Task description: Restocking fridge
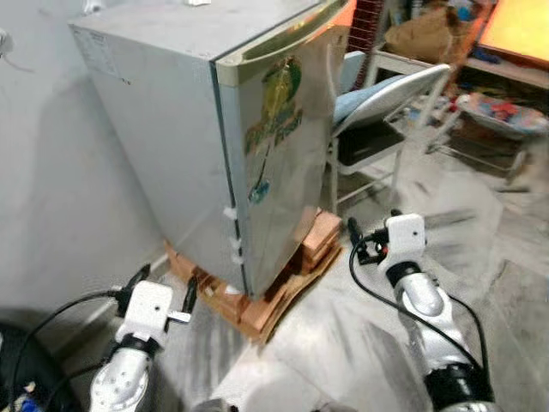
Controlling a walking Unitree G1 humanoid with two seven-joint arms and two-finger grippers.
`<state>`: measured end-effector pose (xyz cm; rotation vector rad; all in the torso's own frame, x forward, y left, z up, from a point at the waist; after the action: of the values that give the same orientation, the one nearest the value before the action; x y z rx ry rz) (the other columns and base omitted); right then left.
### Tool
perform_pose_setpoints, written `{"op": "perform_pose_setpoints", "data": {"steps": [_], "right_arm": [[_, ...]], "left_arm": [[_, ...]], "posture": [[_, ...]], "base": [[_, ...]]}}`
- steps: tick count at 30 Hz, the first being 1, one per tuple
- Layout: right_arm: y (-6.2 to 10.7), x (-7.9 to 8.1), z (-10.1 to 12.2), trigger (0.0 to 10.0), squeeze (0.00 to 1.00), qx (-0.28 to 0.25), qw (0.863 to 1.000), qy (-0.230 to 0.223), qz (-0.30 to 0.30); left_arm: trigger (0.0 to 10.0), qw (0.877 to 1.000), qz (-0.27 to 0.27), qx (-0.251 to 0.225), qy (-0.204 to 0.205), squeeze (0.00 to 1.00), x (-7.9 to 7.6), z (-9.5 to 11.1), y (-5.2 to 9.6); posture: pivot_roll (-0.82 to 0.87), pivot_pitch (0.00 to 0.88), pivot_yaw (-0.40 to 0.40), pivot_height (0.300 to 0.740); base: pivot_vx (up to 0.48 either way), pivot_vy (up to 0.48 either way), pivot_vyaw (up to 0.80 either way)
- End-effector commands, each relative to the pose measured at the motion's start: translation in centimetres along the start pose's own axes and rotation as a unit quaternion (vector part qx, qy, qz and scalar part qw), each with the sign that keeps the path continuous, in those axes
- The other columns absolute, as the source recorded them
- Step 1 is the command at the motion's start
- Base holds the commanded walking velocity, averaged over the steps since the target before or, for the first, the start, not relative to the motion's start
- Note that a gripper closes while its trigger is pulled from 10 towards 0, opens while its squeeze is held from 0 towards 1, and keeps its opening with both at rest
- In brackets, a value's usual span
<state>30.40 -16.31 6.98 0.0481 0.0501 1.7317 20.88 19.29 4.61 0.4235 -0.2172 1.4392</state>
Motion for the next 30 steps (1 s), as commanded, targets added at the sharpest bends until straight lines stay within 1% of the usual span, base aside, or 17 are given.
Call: {"op": "perform_pose_setpoints", "data": {"steps": [1, 4, 7, 16, 18, 22, 26, 30], "right_arm": [[-0.21, -0.58, 0.46, 10.0, 0.0, -0.005, 1.0, 0.008, -0.004], [-0.35, -0.49, 0.59, 10.0, 0.0, -0.007, 1.0, 0.008, -0.002], [-0.4, -0.47, 0.65, 10.0, 0.0, -0.008, 1.0, 0.009, 0.001], [-0.31, -0.43, 0.63, 10.0, 0.0, -0.008, 1.0, 0.01, 0.002], [-0.27, -0.44, 0.56, 10.0, 0.0, -0.007, 1.0, 0.01, 0.001], [-0.28, -0.41, 0.5, 10.0, 0.0, -0.005, 1.0, 0.01, 0.001], [-0.26, -0.38, 0.43, 10.0, 0.0, -0.004, 1.0, 0.01, 0.0], [-0.1, -0.36, 0.21, 10.0, 0.0, -0.001, 1.0, 0.011, 0.001]], "left_arm": [[10.0, 1.0, -0.004, -0.005, 0.005, 0.0, -0.28, 0.28, -0.08], [10.0, 1.0, -0.006, -0.01, 0.01, 0.0, -0.34, 0.39, -0.1], [10.0, 1.0, -0.009, -0.016, 0.009, 0.0, -0.49, 0.74, -0.18], [10.0, 1.0, -0.014, -0.015, 0.011, 0.0, -0.62, 0.68, -0.16], [10.0, 1.0, -0.015, -0.015, 0.011, 0.0, -0.65, 0.67, -0.18], [10.0, 1.0, -0.014, -0.013, 0.009, 0.0, -0.59, 0.61, -0.24], [10.0, 1.0, -0.012, -0.012, 0.009, 0.0, -0.46, 0.54, -0.19], [10.0, 1.0, -0.009, -0.009, 0.01, 0.0, -0.37, 0.4, 0.01]], "posture": [[0.02, 0.028, -0.023, 0.74], [0.02, 0.034, -0.026, 0.74], [0.02, 0.041, -0.026, 0.74], [0.02, 0.05, -0.02, 0.74], [0.02, 0.05, -0.02, 0.74], [0.02, 0.051, -0.018, 0.74], [0.02, 0.053, -0.018, 0.74], [0.02, 0.054, -0.02, 0.74]], "base": [[0.0, 0.0, -0.8], [0.0, 0.0, -0.8], [0.247, 0.0, -0.8], [0.222, 0.0, -0.66], [0.0, 0.0, -0.43], [0.0, 0.0, 0.0], [0.0, 0.0, -0.42], [0.0, 0.0, 0.0]]}}
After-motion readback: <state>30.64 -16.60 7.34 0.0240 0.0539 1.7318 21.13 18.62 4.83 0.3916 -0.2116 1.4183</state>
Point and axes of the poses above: a point about 5 cm out from each wrist's last joint towards the gripper, its own y axis pointing back from the gripper into the wrist, its own z axis along the axis of the wrist's last joint, x = y × z, the point moved 1 cm from there along -y, pointing out of the wrist towards the gripper, and after that the axes turned 6 degrees about -y, right-handed, at the moved point
